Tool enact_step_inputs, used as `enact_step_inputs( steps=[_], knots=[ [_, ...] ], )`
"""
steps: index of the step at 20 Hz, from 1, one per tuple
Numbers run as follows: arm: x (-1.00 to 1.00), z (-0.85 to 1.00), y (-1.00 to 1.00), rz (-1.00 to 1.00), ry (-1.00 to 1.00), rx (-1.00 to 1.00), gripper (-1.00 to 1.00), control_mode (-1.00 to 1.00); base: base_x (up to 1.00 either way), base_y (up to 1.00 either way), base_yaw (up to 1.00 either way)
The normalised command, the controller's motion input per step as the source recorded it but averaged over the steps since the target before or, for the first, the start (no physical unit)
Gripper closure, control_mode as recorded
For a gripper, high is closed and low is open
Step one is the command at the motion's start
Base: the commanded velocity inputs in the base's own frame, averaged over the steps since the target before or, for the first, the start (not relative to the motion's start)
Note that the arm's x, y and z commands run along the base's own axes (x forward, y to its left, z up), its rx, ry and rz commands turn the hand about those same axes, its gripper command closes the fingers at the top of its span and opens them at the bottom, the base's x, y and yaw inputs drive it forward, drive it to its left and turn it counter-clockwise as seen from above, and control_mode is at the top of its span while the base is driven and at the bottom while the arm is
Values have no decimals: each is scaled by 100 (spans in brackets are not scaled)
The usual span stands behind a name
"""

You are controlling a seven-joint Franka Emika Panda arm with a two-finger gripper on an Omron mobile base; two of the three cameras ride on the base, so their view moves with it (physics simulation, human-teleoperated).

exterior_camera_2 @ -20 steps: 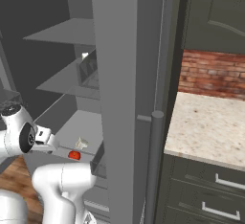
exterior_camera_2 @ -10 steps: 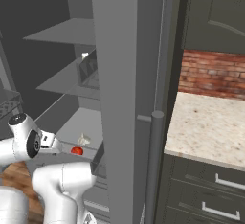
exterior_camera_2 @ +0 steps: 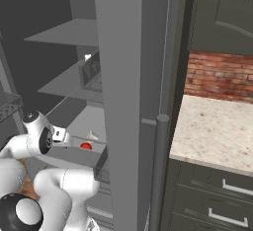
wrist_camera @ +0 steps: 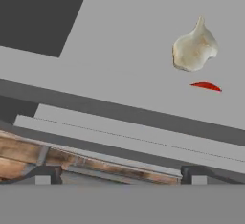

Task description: Place the tomato and garlic inside the fridge drawer. Close the drawer after placing the vegetables.

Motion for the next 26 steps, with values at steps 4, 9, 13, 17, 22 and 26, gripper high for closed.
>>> enact_step_inputs(
  steps=[4,9,13,17,22,26],
  knots=[
    [88,0,-21,0,0,1,-100,-100,0,0,0],
    [76,1,-10,0,0,1,-100,-100,0,0,0],
    [66,0,-1,0,0,0,-100,-100,0,0,0],
    [63,9,0,0,0,0,-100,-100,0,0,0],
    [69,6,0,0,0,0,-100,-100,0,0,0],
    [77,6,0,0,0,0,-100,-100,0,0,0]
  ],
)
